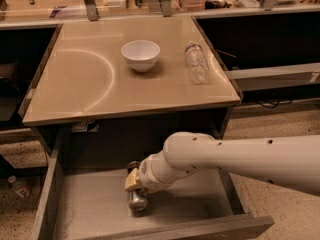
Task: Place redbull can into top drawer
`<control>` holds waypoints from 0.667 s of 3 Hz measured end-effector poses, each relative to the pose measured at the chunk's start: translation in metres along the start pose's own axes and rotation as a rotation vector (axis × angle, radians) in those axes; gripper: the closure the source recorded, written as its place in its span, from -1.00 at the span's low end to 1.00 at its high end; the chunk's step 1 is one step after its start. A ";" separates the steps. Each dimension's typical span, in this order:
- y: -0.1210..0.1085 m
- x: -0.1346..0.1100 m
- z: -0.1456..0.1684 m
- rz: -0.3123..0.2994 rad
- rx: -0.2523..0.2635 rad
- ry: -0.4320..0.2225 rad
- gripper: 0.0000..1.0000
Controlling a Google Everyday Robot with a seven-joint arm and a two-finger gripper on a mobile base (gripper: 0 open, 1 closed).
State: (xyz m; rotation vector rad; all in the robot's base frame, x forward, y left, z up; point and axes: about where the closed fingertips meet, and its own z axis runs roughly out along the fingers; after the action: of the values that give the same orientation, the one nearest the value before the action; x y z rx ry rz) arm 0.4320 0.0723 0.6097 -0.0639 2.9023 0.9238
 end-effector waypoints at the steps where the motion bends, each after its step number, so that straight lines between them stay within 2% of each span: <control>1: 0.000 0.000 0.000 0.000 0.000 0.000 -0.28; 2: 0.000 0.000 0.000 0.000 0.000 0.000 -0.75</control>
Offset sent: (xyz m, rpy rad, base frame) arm 0.0000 0.0000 0.0000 0.0000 0.0000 0.0000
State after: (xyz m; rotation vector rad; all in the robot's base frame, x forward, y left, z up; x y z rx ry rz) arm 0.4320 0.0723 0.6097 -0.0640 2.9024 0.9238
